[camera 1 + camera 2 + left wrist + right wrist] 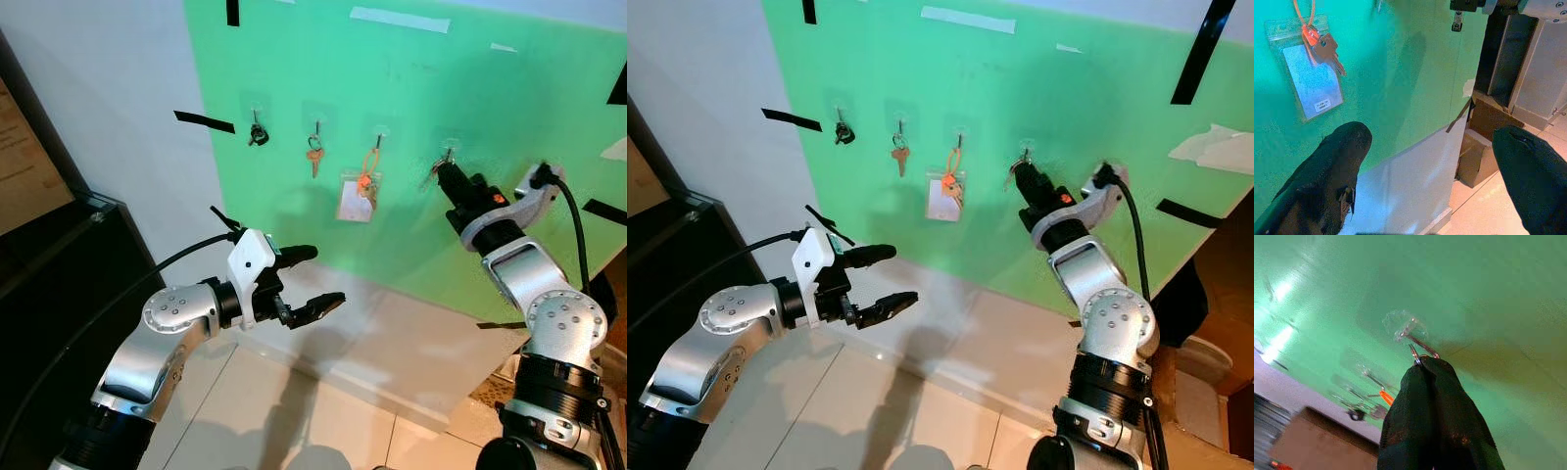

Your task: Hang keys on a hook

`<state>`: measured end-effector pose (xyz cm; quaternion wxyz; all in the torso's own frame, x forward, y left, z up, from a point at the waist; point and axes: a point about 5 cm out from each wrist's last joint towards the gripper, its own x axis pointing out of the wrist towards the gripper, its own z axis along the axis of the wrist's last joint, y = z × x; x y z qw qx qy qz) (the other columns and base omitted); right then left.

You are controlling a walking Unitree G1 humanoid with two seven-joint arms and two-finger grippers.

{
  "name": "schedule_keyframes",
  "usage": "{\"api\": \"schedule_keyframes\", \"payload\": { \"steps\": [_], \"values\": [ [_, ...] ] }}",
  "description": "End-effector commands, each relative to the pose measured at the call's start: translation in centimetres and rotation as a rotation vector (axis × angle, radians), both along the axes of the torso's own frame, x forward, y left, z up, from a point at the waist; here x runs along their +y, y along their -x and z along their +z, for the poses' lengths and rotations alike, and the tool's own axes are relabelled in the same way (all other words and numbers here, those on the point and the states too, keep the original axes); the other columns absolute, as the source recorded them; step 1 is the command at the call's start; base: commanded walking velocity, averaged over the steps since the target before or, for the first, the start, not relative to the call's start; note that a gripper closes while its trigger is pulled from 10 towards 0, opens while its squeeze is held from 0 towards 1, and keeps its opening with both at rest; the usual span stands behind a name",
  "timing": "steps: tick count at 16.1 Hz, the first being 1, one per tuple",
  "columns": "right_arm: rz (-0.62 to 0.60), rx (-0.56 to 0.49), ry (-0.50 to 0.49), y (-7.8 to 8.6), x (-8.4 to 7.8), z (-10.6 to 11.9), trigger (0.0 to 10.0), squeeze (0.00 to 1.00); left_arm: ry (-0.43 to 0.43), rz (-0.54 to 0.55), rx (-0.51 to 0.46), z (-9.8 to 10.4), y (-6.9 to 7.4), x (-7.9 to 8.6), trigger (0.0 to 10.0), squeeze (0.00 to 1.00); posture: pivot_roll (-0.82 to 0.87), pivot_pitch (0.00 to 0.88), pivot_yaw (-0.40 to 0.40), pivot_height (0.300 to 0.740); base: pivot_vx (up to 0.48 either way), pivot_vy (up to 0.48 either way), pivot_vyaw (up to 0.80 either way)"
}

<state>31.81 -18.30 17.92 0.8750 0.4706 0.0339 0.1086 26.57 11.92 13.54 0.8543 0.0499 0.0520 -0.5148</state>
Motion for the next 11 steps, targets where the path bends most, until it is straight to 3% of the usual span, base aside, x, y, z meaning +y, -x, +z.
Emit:
{"api": "schedule_keyframes", "payload": {
  "steps": [1,3,5,7,8,11],
  "values": [
    [-0.072,0.048,-0.056,0.3,-1.6,-0.4,10.0,0.0,-0.011,-0.014,-0.028,0.8,-0.2,-0.1,10.0,0.0,-0.09,0.0,0.001,0.74,0.0,0.0,0.0],
    [-0.081,0.086,-0.114,0.5,-1.8,-0.7,10.0,0.0,-0.01,-0.011,-0.028,0.9,-0.2,-0.2,10.0,0.0,-0.09,0.0,0.001,0.74,0.0,0.0,0.0],
    [-0.077,0.128,-0.104,0.8,-1.9,-1.3,10.0,0.0,-0.009,-0.009,-0.028,0.9,-0.3,-0.2,10.0,0.0,-0.09,0.0,0.001,0.74,0.0,0.0,0.0],
    [-0.062,0.171,-0.071,1.1,-1.9,-1.9,10.0,0.0,-0.008,-0.009,-0.027,0.9,-0.3,-0.2,10.0,0.0,-0.09,0.0,0.004,0.74,0.0,0.0,0.0],
    [-0.05,0.201,-0.008,1.3,-1.8,-2.2,10.0,0.0,-0.006,-0.01,-0.025,0.9,-0.4,-0.2,10.0,0.0,-0.1,0.0,0.007,0.74,0.0,0.0,0.0],
    [-0.069,0.223,0.027,1.4,-1.9,-2.4,10.0,0.0,-0.003,-0.013,-0.022,0.9,-0.4,-0.3,10.0,0.0,-0.1,0.0,0.009,0.74,0.0,0.0,0.0]
  ]
}}
